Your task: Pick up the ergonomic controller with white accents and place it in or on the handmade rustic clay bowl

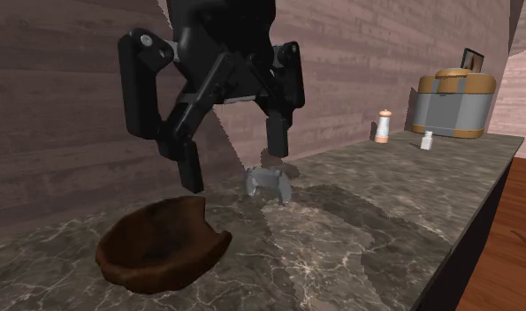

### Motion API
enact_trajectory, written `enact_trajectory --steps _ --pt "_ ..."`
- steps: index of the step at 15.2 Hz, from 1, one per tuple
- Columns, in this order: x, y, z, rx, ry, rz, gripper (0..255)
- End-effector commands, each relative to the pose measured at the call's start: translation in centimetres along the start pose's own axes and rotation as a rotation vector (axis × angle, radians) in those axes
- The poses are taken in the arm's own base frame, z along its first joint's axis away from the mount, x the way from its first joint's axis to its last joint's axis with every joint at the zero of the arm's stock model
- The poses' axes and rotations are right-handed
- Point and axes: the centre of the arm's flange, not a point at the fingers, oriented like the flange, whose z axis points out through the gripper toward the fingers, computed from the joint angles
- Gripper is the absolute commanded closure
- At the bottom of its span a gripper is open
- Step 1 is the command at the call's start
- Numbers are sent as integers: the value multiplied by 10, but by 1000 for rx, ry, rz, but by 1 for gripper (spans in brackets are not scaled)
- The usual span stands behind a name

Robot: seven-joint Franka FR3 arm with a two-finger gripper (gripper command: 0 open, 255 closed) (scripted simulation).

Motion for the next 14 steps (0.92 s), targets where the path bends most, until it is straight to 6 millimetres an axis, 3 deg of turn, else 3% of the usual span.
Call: enact_trajectory --steps 1,14 --pt "0 0 0 0 0 0 0" --pt "94 128 62 19 43 -124 0"
